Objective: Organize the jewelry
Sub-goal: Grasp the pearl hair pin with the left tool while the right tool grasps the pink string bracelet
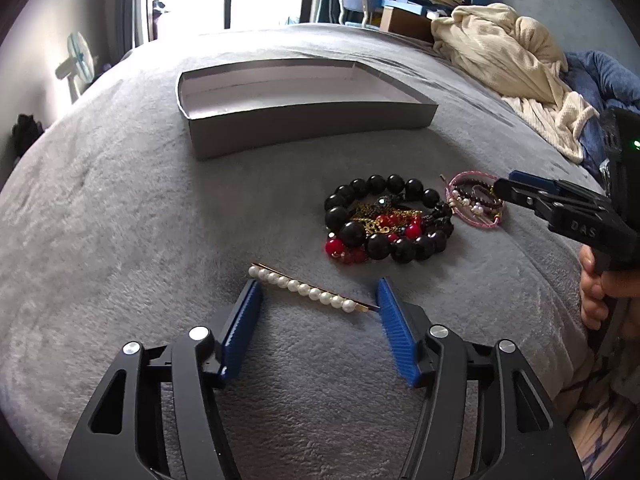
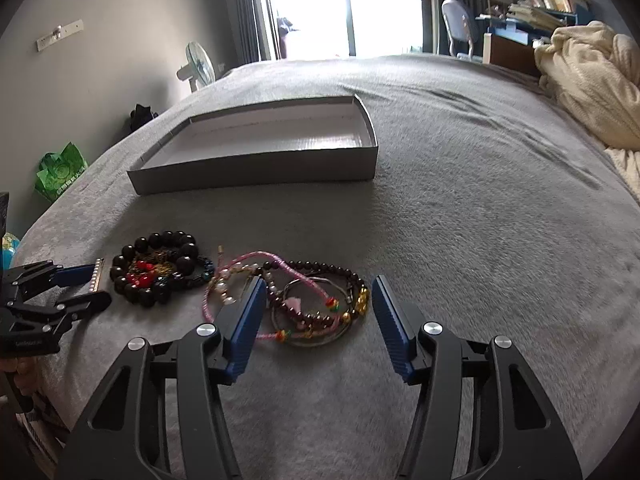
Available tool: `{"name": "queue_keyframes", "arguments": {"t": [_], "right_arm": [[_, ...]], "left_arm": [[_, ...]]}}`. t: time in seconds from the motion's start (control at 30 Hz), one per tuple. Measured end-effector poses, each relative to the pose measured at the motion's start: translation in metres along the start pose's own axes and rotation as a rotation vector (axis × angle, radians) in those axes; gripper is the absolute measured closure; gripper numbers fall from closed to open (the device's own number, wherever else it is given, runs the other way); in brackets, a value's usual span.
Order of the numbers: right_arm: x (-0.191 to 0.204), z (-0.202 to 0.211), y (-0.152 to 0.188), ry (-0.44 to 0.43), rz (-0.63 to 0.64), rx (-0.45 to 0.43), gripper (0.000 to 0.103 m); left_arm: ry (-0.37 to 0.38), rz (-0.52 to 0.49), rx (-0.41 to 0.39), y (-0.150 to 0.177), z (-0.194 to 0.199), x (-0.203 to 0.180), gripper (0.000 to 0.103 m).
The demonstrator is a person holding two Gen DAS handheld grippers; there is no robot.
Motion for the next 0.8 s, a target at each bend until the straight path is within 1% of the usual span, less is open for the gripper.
{"name": "queue_keyframes", "arguments": {"t": [0.03, 0.07, 0.1, 0.13, 0.17, 0.2, 0.33, 0.47, 0.57, 0.73, 0.8], "right_arm": [[0.000, -0.002, 0.000, -0.004, 0.003, 0.008, 0.051], [0.000, -0.005, 0.000, -0.007, 0.006, 0.018, 0.056], [0.001, -0.008, 0.000, -0.012, 0.009, 0.026, 0.066], [0.001, -0.010, 0.001, -0.018, 0.011, 0.034, 0.072], [0.002, -0.011, 0.001, -0.024, 0.014, 0.037, 0.085], [0.003, -0.010, 0.002, -0.028, 0.017, 0.033, 0.096], [0.006, 0.003, 0.002, -0.058, 0.007, -0.012, 0.097], [0.007, 0.016, 0.006, -0.078, -0.024, -0.052, 0.097], [0.005, 0.023, 0.011, -0.088, -0.047, -0.070, 0.097], [0.007, 0.031, 0.017, -0.094, -0.056, -0.084, 0.097], [0.008, 0.033, 0.015, -0.092, -0.052, -0.093, 0.097]], "left_arm": [[-0.002, -0.004, -0.002, 0.000, 0.000, -0.001, 0.041], [-0.005, -0.007, -0.006, 0.000, 0.000, -0.002, 0.040], [-0.005, -0.006, -0.012, 0.000, -0.001, -0.002, 0.038], [-0.002, 0.000, -0.022, 0.001, -0.001, -0.002, 0.037], [0.001, 0.005, -0.029, 0.001, -0.002, -0.002, 0.036], [0.003, 0.010, -0.035, 0.002, -0.002, -0.002, 0.036], [0.011, 0.015, -0.036, 0.001, -0.001, -0.001, 0.036], [0.026, 0.041, -0.045, 0.000, 0.002, 0.001, 0.036], [0.013, 0.036, -0.058, 0.000, 0.005, 0.001, 0.044], [0.015, 0.048, -0.071, -0.001, 0.012, 0.003, 0.056], [0.009, 0.051, -0.076, -0.001, 0.014, 0.006, 0.065]]}}
Point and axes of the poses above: each gripper's, at about its wrist camera, not at the fingertips, and z roughly against the way its jaws point, x to its left, y to its underside, the point moved 7 cm from there along -z, roughly the way its jaws point, and after that the axes turned 4 degrees about -y, right-handed, at the moved point
